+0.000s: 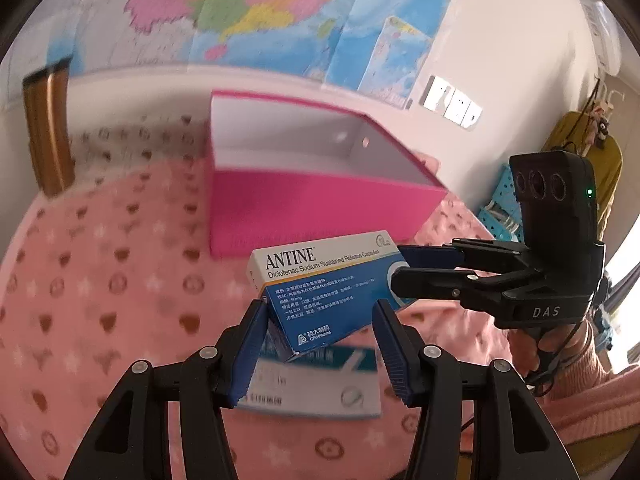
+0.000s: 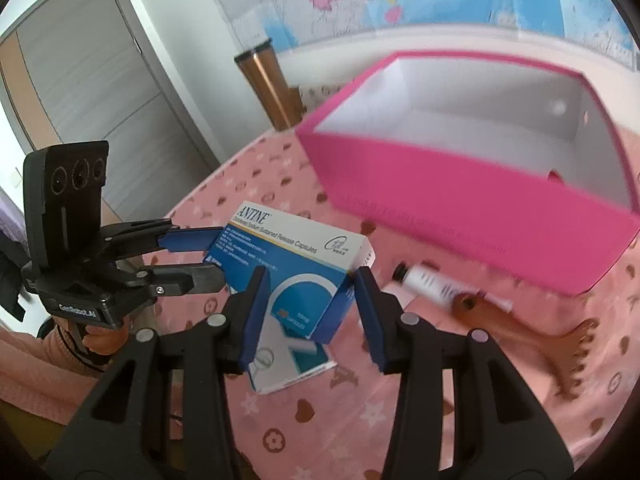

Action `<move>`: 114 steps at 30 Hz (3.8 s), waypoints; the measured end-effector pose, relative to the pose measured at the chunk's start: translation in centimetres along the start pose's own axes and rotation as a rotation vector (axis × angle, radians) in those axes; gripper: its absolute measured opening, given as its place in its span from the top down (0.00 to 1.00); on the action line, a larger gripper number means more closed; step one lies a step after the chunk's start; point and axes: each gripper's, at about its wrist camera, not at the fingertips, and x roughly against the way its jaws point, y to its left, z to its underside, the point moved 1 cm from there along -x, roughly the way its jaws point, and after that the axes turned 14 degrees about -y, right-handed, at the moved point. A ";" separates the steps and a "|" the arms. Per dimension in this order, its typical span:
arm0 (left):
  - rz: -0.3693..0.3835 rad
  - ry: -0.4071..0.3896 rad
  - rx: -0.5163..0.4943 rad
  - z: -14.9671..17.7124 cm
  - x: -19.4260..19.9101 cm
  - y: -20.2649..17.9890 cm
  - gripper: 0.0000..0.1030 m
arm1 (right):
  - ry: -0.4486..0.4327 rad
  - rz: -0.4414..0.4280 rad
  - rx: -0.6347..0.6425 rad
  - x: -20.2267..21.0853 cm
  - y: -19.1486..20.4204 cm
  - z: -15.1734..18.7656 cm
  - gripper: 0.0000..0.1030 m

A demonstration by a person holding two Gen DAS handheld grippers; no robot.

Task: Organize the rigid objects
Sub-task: 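Lift the ANTINE box and carry it toward the pink box, then lower the ANTINE box into the pink box and open the right gripper, then move the right gripper to the brown wooden massage comb, then close the right gripper on the handle of the wooden comb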

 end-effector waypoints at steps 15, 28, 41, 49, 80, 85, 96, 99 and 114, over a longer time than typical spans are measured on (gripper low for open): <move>-0.052 -0.079 -0.078 -8.1 -3.0 -0.1 0.47 | -0.124 0.029 0.063 1.2 -1.5 -7.4 0.55; -0.104 -0.040 -0.091 -9.9 -6.9 1.4 0.47 | -0.091 0.054 0.003 -2.5 -5.4 -10.5 0.55; -0.164 0.016 -0.121 -9.3 -9.8 2.3 0.47 | 0.029 0.072 -0.062 -7.1 -8.3 -9.0 0.55; -0.187 -0.014 -0.144 -9.4 -9.6 1.8 0.47 | 0.042 0.089 -0.074 -8.0 -8.5 -8.8 0.55; 0.075 0.098 -0.098 -0.3 -11.2 -7.1 0.39 | -0.095 0.315 -0.299 8.5 -13.9 2.9 0.52; 0.077 0.151 -0.112 0.5 -13.0 -7.8 0.39 | -0.097 0.359 -0.356 9.5 -15.8 4.6 0.52; 0.061 0.204 -0.104 1.1 -14.7 -7.5 0.39 | -0.060 0.365 -0.370 8.3 -17.0 5.7 0.52; 0.059 0.220 -0.102 1.2 -15.3 -7.5 0.39 | -0.054 0.354 -0.369 8.0 -17.3 5.7 0.52; 0.083 0.237 -0.011 1.4 -16.3 -7.5 0.45 | -0.066 0.312 -0.375 7.7 -17.1 5.8 0.52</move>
